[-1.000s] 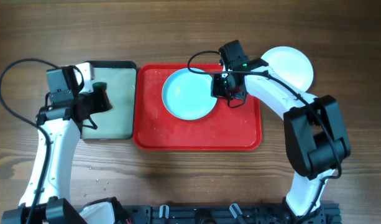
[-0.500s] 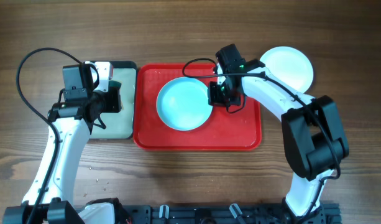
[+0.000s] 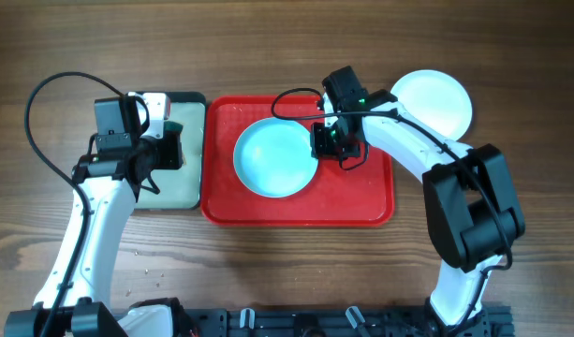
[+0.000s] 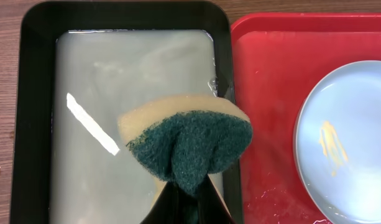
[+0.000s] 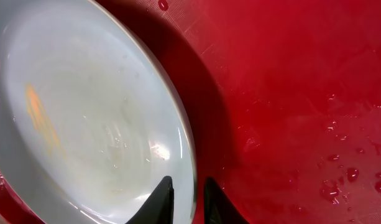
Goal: Clean dirty plates on tray and stack at the side
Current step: 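Lift the sponge from the black tray with the left gripper onto the plate, then scrub the light-blue plate with the sponge while the right gripper holds its rim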
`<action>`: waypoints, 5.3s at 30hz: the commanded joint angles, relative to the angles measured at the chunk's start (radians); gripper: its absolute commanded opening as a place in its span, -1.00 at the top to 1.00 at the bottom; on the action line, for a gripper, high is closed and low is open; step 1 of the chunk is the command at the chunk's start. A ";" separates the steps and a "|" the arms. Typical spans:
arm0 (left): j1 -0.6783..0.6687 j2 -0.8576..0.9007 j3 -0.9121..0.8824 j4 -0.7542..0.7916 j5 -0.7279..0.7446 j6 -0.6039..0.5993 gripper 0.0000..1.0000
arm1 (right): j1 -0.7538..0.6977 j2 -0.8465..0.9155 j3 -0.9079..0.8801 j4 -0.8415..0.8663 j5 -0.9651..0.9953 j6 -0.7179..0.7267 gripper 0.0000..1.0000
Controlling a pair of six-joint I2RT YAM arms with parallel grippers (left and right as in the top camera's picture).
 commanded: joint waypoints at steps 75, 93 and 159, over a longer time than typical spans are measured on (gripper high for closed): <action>-0.384 0.567 0.141 -0.020 0.307 -0.461 0.92 | 0.115 -0.021 -0.016 0.066 0.093 0.019 0.91; -0.383 0.321 0.219 -0.126 -0.025 -0.461 0.92 | 0.115 -0.021 -0.016 0.084 0.120 0.016 0.50; -0.349 0.214 0.063 0.024 -0.061 -0.509 0.89 | 0.116 0.044 -0.016 0.109 0.070 0.024 0.91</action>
